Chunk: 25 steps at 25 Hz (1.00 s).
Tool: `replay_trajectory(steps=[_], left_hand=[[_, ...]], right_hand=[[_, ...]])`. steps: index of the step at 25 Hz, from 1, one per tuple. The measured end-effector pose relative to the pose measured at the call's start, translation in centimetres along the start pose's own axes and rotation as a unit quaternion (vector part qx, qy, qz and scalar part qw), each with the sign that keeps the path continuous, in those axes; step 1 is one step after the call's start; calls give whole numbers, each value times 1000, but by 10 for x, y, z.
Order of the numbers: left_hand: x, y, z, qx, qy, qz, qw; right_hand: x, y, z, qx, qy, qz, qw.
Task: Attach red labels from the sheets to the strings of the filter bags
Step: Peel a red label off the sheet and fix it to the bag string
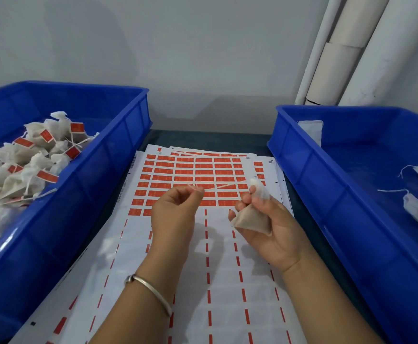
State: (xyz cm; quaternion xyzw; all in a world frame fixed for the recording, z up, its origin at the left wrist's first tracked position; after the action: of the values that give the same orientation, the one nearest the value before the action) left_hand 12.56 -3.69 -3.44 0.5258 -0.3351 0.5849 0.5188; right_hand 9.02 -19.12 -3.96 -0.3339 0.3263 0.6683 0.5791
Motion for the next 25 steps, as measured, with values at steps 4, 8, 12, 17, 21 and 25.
replay_trajectory(steps=[4,8,12,17,21,25], left_hand=[[4,11,12,-95,-97,94,986],[12,24,20,-190,-144,164,957],[15,30,26,-250,-178,215,927],[9,26,28,-272,-158,200,928],[5,21,25,-228,-138,171,949],[1,19,24,-201,-135,155,958]], right_hand=[[-4,1,-9,55,-20,-16,998],[-3,2,-11,131,227,-32,965],[-1,4,0,119,474,-48,871],[9,8,19,-8,532,-53,845],[11,8,20,-25,528,-65,846],[11,6,21,4,534,-87,841]])
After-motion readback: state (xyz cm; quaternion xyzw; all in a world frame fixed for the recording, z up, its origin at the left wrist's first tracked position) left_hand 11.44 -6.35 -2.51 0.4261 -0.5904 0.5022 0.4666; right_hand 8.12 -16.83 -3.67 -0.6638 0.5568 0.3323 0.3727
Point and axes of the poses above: each hand's wrist, its own y-axis away from the middle knuckle, its own z-axis out of the palm, x = y × z, the point moved 5 cm from there along -y, towards the middle knuckle, and after that the axes turned 11 degrees about y, right-handed, at the moved point
